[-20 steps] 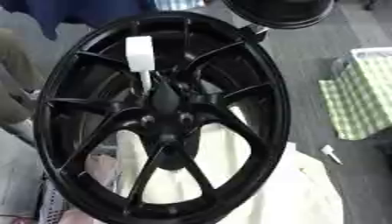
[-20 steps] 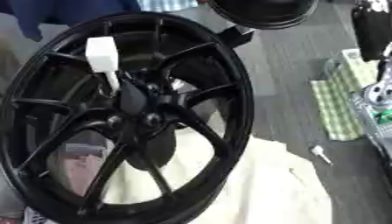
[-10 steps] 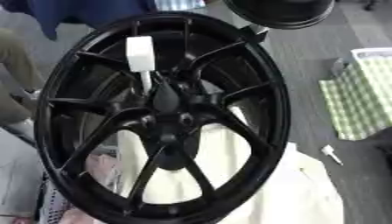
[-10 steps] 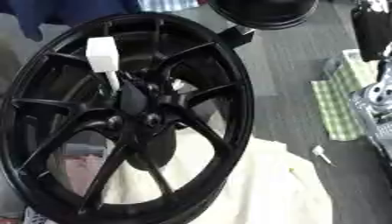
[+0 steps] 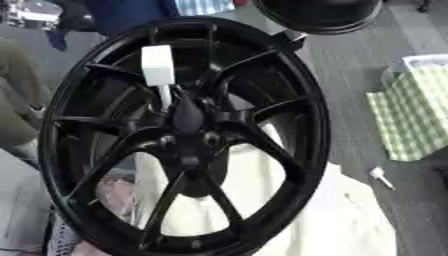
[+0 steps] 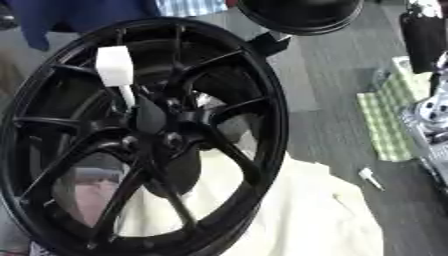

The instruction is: Pull the pin out of the wheel hub.

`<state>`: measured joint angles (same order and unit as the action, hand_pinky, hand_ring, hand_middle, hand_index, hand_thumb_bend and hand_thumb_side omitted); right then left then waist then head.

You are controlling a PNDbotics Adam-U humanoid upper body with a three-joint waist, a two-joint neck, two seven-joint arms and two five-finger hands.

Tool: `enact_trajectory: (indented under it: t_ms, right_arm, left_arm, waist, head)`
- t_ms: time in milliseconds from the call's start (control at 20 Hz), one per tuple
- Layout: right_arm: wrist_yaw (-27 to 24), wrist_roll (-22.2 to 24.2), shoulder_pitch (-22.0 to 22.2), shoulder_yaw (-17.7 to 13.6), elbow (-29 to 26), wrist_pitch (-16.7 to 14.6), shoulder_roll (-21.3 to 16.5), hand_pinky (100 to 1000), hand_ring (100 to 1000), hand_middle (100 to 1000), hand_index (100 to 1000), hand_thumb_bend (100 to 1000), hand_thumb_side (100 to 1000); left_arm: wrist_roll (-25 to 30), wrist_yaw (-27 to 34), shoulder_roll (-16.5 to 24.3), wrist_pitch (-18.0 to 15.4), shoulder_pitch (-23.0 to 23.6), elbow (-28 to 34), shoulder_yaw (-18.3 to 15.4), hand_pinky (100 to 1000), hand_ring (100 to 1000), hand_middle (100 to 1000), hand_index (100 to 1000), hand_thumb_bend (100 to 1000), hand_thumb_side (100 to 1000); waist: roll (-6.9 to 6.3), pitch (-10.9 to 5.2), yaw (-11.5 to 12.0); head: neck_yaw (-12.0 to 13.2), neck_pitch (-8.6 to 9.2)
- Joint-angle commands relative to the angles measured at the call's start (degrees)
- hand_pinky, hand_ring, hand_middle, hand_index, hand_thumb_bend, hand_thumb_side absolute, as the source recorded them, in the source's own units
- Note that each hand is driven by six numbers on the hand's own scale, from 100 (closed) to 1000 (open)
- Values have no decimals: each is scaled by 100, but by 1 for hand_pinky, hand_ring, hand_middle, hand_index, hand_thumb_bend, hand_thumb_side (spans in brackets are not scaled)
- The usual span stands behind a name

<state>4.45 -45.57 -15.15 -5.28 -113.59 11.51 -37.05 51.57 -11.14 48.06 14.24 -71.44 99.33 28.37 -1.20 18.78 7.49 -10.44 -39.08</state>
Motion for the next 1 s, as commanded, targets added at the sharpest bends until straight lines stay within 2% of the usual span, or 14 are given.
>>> enact_trajectory:
  t_ms: [50,600,1000]
  right_arm:
    - [39,-5,-74,-33,-101,-29,-157,521,551,552,719,100,559]
    - [29,14,-92,-17,-101,-52,-134,521,551,552,719,100,558]
    - [7,16,-98,-4,-101,-78,-109,521,550,551,718,100,558]
  left_arm:
    - [40,-52,215,200,-54,209,159,898,865,771,886,406,557]
    - [40,-78,-75,438,-230,103,580,899,866,771,889,486,603]
    - [40,-507,-571,490,-501,-530,777,899,874,774,891,528,606]
  waist:
    - [-3,-100,-5]
    - [-4,-98,-22]
    - [-15,-79,-57]
  head:
    - [14,95]
    - [63,122]
    - [102,122]
